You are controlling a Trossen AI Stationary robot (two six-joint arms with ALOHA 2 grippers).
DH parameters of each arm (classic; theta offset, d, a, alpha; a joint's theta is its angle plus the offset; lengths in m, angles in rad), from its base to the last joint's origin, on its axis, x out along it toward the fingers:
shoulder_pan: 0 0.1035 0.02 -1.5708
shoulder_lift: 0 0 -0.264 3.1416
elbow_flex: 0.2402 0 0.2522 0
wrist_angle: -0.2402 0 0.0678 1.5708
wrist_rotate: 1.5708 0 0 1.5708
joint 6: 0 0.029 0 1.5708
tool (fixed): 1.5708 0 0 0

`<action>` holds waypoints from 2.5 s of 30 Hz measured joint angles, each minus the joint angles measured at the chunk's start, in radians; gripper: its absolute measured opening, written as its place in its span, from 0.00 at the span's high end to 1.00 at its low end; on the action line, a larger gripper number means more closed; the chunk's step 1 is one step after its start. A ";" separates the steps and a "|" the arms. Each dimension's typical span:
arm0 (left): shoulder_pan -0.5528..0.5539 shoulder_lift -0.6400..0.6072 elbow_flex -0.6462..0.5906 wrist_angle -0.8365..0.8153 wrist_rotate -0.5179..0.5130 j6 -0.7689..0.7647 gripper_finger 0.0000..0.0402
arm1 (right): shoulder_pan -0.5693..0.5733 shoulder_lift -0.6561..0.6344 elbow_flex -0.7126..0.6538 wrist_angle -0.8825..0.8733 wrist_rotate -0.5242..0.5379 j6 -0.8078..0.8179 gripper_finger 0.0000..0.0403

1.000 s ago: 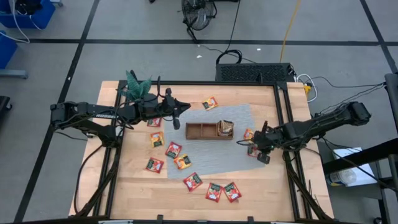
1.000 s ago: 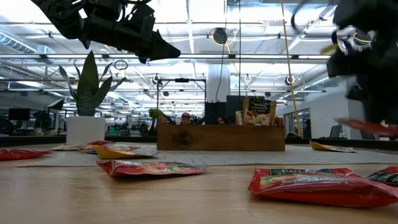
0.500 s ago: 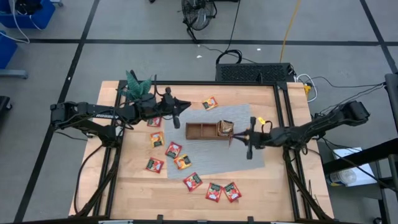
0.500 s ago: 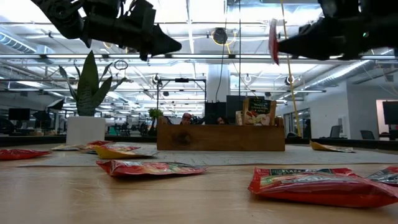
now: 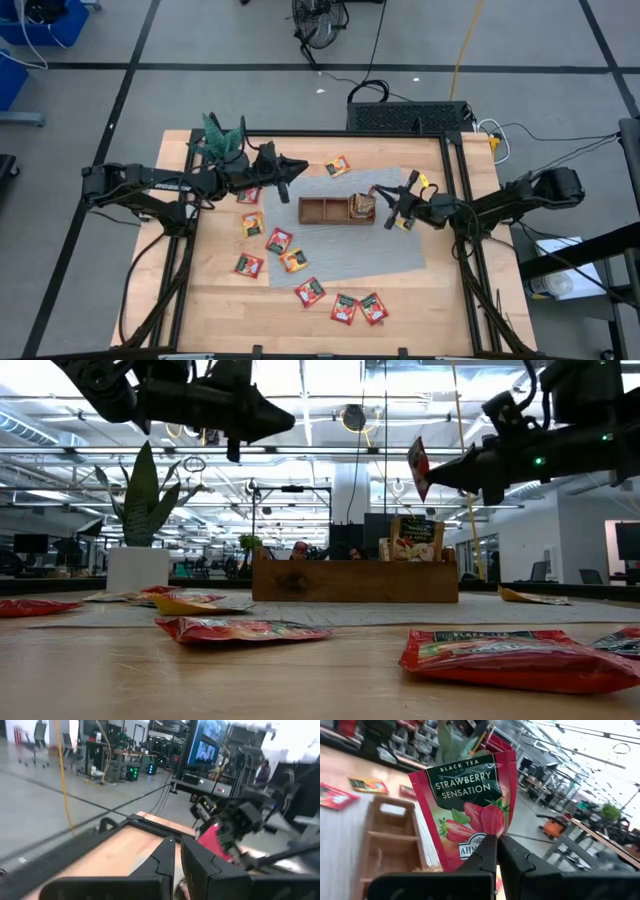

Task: Pick & Place Tea
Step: Put the red tea into the left part of the wooden organizer

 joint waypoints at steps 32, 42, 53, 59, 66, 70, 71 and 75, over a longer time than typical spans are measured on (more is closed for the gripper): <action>-0.136 0.462 0.681 -0.607 0.056 0.204 0.87 | -0.016 0.028 0.001 0.054 0.034 0.007 1.00; -0.130 0.479 0.682 -0.533 0.032 0.078 0.48 | -0.036 0.033 0.017 0.075 0.029 -0.001 1.00; -0.122 0.552 0.695 -0.467 0.004 0.065 0.41 | -0.036 0.116 0.061 0.075 0.029 0.001 1.00; -0.123 0.576 0.702 -0.459 0.004 0.070 0.41 | -0.036 0.162 0.095 0.075 0.030 -0.004 1.00; -0.120 0.579 0.701 -0.487 -0.006 0.089 0.41 | -0.034 0.186 0.110 0.074 0.032 -0.007 1.00; -0.115 0.579 0.701 -0.513 -0.040 0.131 0.41 | -0.034 0.185 0.110 0.075 0.035 -0.009 1.00; -0.113 0.579 0.701 -0.516 -0.055 0.141 0.41 | -0.034 0.185 0.110 0.076 0.035 -0.010 1.00; -0.110 0.579 0.701 -0.528 -0.095 0.155 0.41 | -0.034 0.185 0.110 0.075 0.037 -0.009 1.00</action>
